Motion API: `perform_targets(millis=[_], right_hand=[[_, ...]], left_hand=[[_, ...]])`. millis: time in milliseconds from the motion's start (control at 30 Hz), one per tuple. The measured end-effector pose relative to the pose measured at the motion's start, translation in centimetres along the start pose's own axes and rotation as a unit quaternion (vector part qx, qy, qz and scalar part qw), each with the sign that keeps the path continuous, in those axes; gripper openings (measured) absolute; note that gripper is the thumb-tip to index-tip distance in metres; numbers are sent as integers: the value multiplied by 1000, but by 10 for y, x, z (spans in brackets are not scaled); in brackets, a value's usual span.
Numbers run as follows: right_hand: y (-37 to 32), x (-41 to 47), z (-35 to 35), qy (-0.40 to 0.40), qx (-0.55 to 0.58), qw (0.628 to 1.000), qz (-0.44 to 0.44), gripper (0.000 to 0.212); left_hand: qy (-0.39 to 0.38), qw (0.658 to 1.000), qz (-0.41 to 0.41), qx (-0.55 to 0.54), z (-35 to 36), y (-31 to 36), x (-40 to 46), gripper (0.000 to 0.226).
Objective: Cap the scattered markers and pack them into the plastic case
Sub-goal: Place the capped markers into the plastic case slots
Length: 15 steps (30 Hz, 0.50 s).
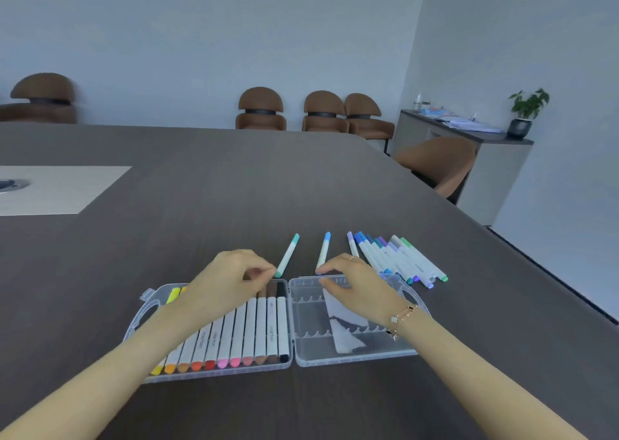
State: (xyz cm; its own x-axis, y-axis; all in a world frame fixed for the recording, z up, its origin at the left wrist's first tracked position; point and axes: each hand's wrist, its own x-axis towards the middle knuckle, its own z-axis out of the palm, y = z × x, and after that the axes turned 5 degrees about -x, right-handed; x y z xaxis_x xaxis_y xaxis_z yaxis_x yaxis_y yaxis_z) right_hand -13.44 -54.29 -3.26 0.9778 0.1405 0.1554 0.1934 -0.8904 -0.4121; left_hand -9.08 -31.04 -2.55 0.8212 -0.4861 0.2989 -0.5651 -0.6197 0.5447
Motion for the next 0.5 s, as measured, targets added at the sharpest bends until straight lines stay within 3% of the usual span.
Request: perform_targets(millis=[233, 500], right_hand=[[45, -14, -25, 3, -13, 998, 64, 22], [84, -3, -37, 7, -35, 992, 124, 25]], left_hand=[[-13, 991, -132, 35, 12, -20, 68, 29], [-65, 983, -171, 15, 37, -20, 135, 30]])
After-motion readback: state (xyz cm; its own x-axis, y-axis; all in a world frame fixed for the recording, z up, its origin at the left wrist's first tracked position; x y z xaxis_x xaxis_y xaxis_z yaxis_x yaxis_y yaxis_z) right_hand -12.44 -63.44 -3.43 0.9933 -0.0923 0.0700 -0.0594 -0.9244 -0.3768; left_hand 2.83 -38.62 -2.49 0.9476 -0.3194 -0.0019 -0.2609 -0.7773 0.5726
